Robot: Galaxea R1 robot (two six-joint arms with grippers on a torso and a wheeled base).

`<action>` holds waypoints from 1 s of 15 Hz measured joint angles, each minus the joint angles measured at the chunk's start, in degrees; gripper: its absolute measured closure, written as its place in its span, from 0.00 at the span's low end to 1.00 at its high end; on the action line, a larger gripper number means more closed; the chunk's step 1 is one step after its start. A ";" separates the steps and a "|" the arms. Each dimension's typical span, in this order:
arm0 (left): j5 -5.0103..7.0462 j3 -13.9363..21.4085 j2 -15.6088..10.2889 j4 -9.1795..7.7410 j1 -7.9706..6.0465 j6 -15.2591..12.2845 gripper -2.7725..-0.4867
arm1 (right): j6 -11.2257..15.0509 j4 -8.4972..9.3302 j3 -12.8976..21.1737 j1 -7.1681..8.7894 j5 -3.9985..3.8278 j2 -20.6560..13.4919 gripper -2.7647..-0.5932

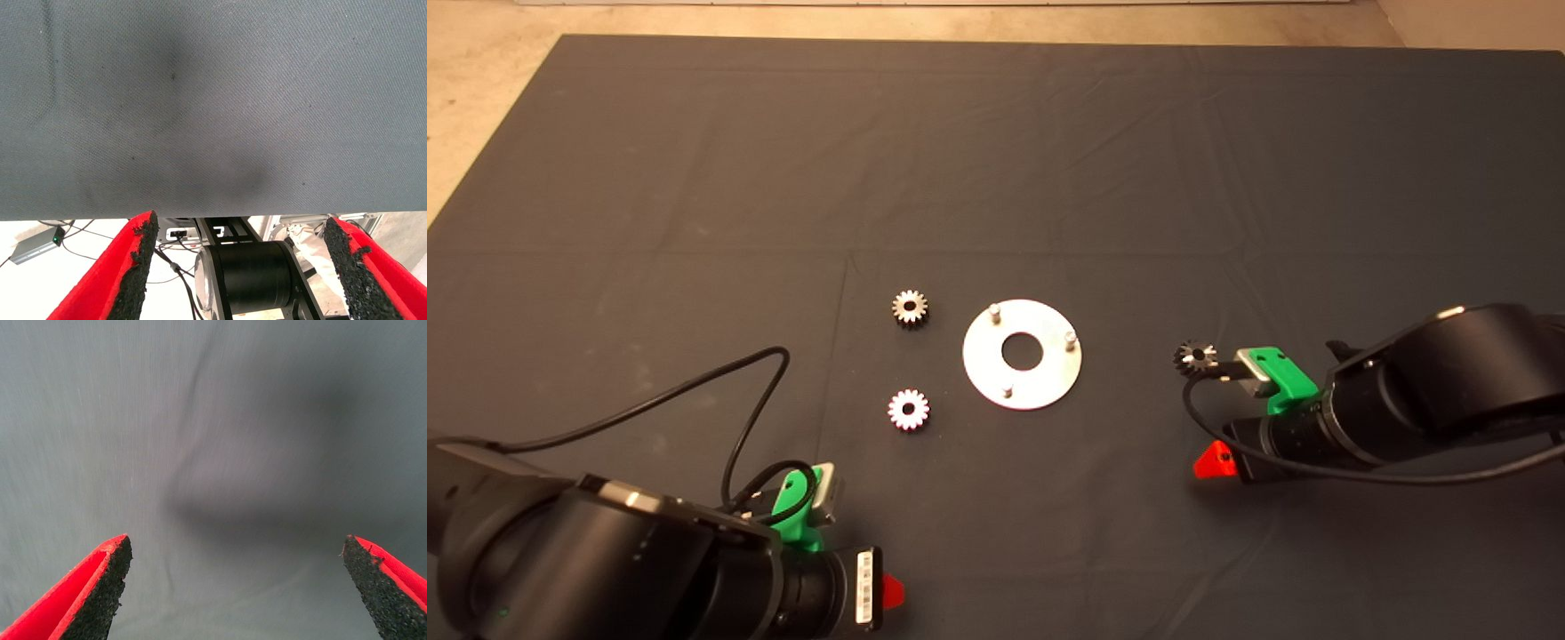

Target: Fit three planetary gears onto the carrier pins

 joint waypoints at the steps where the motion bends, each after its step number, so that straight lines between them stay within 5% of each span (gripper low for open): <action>1: 0.02 0.00 0.13 0.00 -0.02 0.00 0.45 | -0.19 0.08 -0.39 1.11 0.00 0.00 0.19; 8: -0.02 0.00 0.98 0.00 0.11 0.00 0.45 | -3.09 0.53 -6.76 3.93 0.02 0.05 0.19; 15: 0.00 0.00 1.50 0.02 0.26 0.00 0.45 | -5.44 0.60 -10.37 4.07 0.00 0.91 0.19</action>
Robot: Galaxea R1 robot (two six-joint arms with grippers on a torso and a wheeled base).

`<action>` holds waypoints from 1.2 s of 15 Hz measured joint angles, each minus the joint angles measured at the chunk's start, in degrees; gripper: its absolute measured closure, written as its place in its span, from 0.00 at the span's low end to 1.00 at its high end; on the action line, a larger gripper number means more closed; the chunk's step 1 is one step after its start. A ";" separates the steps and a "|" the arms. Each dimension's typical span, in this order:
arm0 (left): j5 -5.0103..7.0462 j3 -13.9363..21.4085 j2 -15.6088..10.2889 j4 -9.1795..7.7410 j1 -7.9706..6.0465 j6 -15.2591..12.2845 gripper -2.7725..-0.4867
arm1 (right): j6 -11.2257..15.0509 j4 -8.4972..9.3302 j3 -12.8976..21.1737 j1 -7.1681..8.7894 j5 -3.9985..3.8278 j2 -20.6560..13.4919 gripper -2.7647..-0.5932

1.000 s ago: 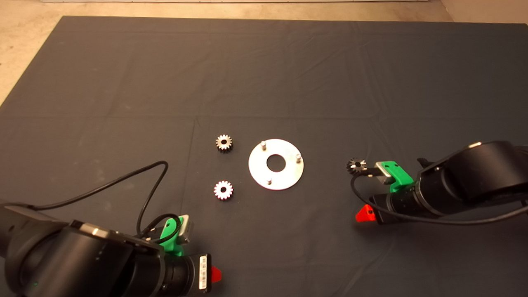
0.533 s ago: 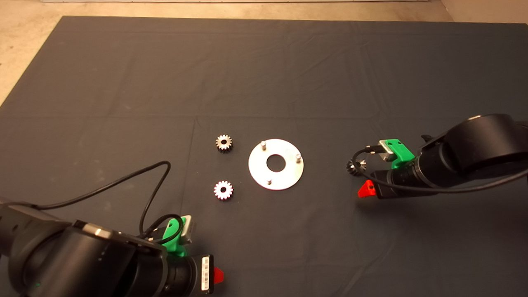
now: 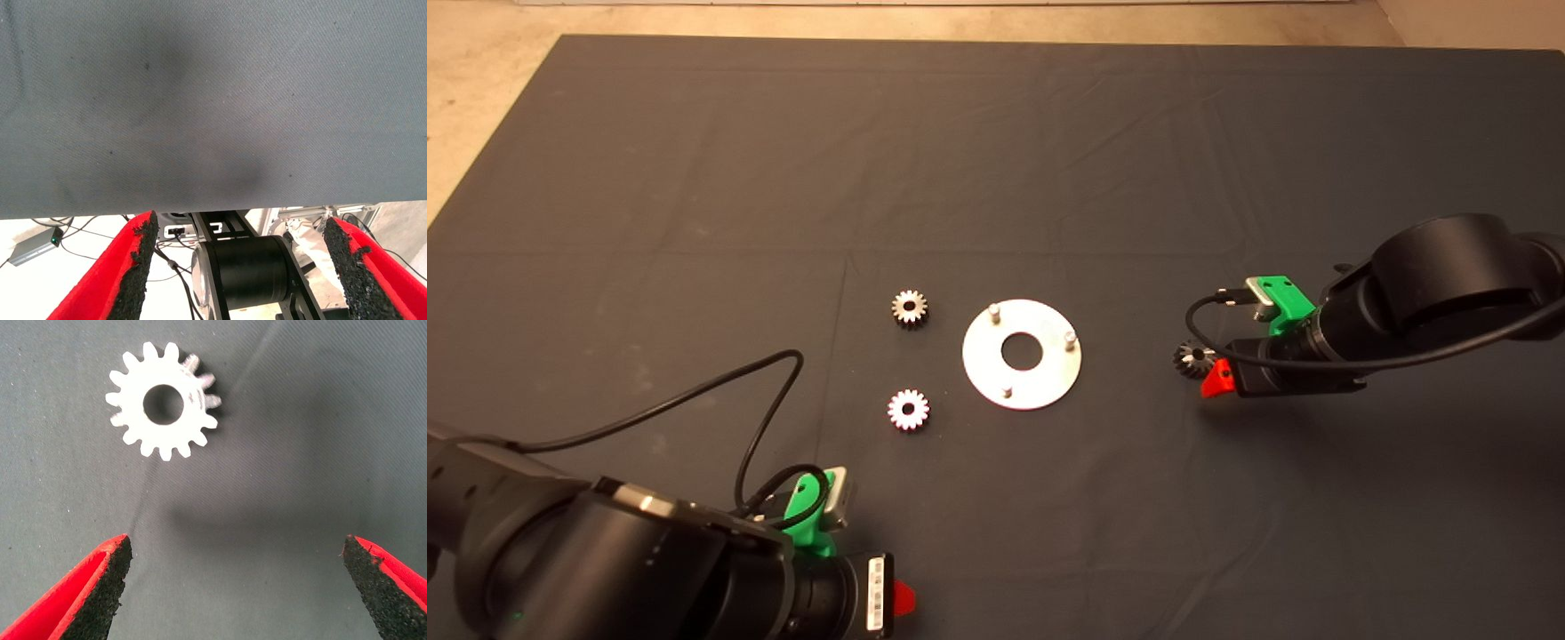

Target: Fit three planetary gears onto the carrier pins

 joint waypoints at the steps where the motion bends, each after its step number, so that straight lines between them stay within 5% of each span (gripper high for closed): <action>1: -0.02 0.00 0.15 0.00 0.00 0.00 0.45 | -0.02 0.02 -0.18 0.00 0.02 0.45 0.19; 18: 0.03 0.00 0.42 0.00 0.03 0.00 0.45 | -0.41 0.04 -6.08 -0.03 0.20 5.14 0.19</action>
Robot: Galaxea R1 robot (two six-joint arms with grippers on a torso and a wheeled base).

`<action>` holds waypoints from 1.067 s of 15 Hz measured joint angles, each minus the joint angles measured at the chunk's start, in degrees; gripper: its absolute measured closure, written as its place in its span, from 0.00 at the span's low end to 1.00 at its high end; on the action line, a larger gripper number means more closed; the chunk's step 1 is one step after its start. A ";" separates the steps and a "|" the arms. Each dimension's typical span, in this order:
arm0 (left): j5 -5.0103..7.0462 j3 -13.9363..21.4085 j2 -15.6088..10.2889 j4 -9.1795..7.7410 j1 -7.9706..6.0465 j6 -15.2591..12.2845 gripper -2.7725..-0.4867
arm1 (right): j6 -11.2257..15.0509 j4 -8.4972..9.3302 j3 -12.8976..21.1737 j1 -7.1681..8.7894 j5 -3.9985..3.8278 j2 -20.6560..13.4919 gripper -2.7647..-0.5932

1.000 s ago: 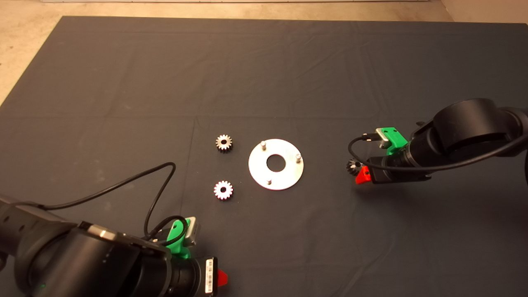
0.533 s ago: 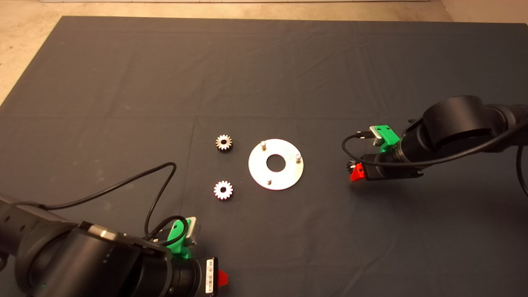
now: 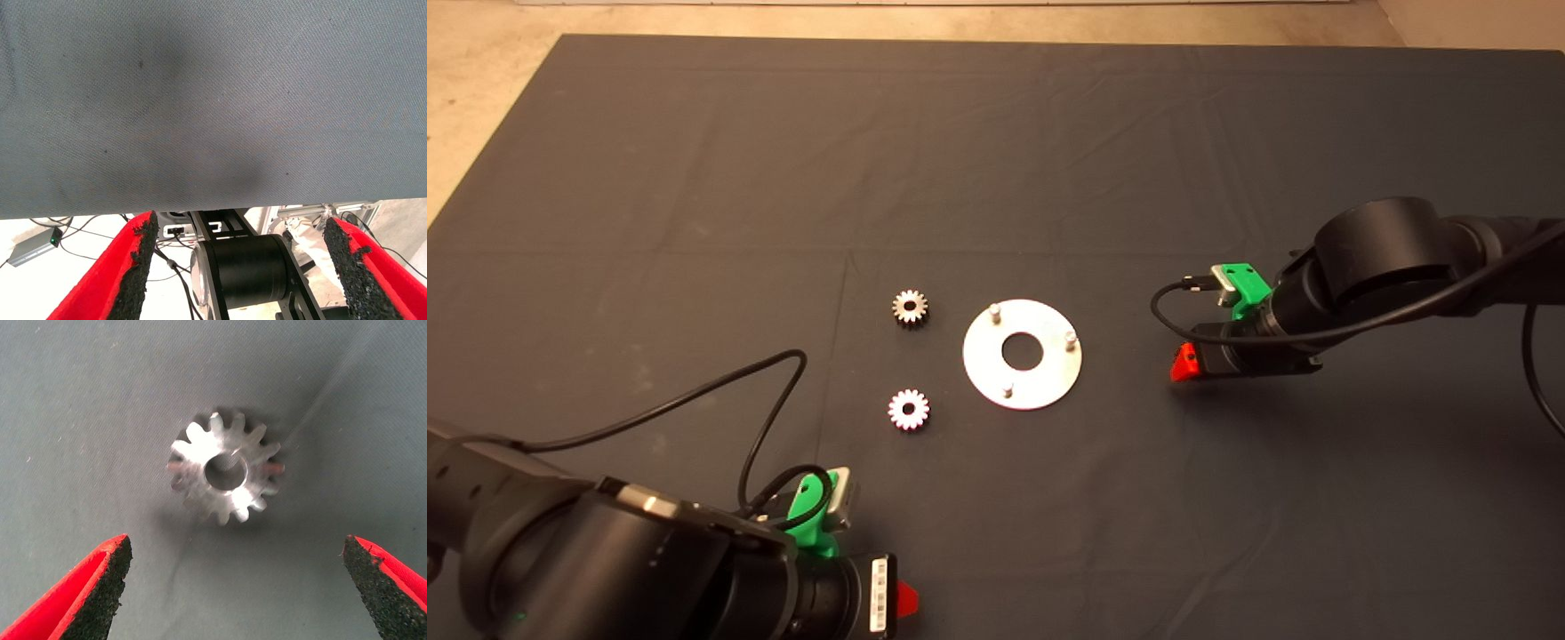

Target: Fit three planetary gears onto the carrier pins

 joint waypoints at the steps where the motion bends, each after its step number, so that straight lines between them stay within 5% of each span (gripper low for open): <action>1: -0.02 0.00 0.00 0.00 0.02 0.00 0.45 | 0.00 -0.01 -0.44 -0.01 0.00 0.00 0.19; 12: -0.02 0.00 0.00 0.02 0.77 0.00 0.45 | -0.02 -0.45 -4.15 -1.44 -0.02 2.21 0.19; 16: 0.00 0.00 0.00 0.02 0.79 -0.02 0.45 | 0.00 -0.69 -4.94 -1.55 -0.02 2.60 0.26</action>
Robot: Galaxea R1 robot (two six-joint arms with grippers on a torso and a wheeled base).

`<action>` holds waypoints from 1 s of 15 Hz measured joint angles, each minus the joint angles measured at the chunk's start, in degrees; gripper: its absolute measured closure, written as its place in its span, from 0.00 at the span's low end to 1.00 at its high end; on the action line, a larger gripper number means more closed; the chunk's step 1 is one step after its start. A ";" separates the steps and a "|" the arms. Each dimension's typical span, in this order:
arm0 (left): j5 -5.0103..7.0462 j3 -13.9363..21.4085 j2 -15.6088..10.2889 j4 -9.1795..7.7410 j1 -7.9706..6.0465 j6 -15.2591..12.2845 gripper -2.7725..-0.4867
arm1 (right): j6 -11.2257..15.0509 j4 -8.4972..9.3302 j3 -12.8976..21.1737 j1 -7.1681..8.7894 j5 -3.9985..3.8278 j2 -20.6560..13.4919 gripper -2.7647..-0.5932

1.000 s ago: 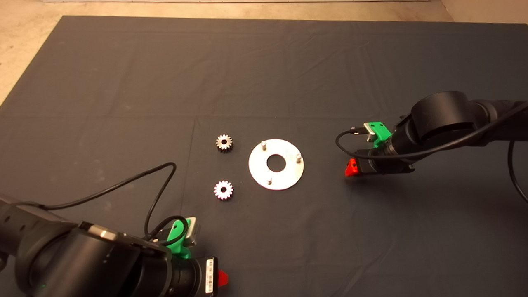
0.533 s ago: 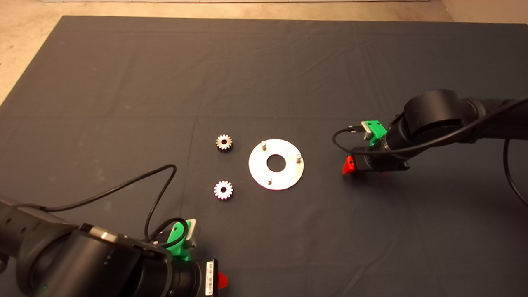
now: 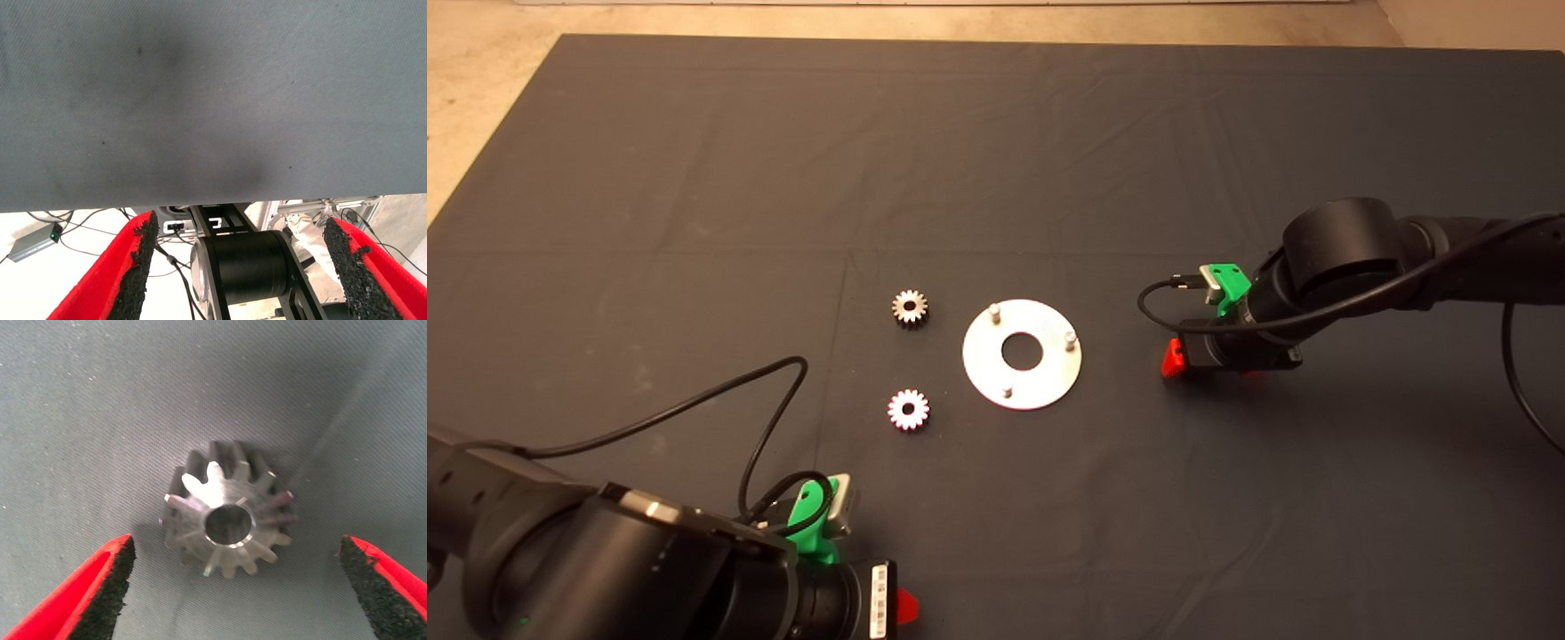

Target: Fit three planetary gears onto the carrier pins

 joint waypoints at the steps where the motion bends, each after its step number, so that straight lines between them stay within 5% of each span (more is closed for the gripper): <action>1: -0.05 0.00 0.00 -0.02 0.01 0.02 0.45 | 0.00 -0.06 -0.25 -0.04 0.04 0.19 0.29; 15: -0.02 0.00 -0.01 -0.02 0.77 0.00 0.45 | -0.88 -1.44 -3.64 -0.02 0.03 1.64 0.58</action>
